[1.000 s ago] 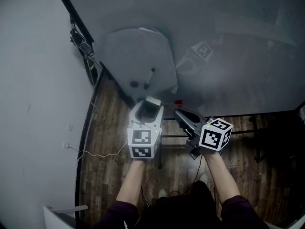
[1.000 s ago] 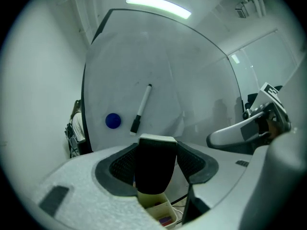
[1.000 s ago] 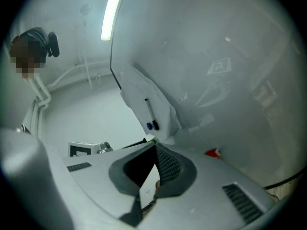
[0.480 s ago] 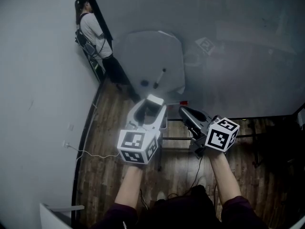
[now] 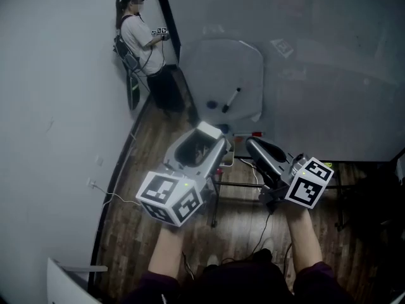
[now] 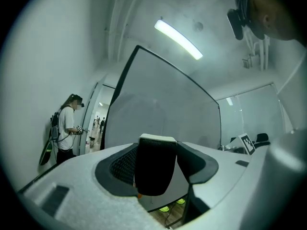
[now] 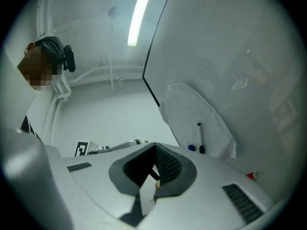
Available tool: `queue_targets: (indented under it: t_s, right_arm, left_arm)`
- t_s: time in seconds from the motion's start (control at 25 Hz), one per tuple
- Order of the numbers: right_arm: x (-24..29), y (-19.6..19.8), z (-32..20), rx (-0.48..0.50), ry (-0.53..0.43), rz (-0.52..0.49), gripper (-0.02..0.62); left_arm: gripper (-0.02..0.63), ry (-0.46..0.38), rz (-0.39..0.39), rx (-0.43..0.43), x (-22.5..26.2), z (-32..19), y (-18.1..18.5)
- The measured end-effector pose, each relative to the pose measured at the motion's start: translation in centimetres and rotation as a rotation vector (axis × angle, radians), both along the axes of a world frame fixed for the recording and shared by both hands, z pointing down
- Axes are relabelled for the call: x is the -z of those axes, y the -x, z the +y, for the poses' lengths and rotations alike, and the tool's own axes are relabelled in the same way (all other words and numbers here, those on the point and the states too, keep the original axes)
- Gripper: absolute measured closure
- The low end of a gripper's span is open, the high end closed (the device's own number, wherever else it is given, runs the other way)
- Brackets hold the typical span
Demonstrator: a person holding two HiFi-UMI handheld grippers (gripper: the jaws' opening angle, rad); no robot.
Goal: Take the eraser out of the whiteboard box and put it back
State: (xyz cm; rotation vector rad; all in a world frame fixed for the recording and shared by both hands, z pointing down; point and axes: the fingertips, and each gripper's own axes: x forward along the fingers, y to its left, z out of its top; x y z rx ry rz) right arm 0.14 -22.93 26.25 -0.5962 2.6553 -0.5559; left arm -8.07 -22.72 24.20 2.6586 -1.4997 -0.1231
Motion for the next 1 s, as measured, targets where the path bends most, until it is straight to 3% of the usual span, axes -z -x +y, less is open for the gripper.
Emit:
queue_targets:
  t_s: [0.44,1.0]
  right_arm:
    - [2.1,2.3,3.4,0.033,-0.042,-0.003,0.592]
    - [1.2,2.4,3.9,0.023,-0.023,-0.006,0.592]
  left_arm:
    - [0.362,-0.034,0.04,0.008,1.9,3.9,2.4]
    - [0.362,-0.011,0.038,0.009,0.8,3.9,2.6]
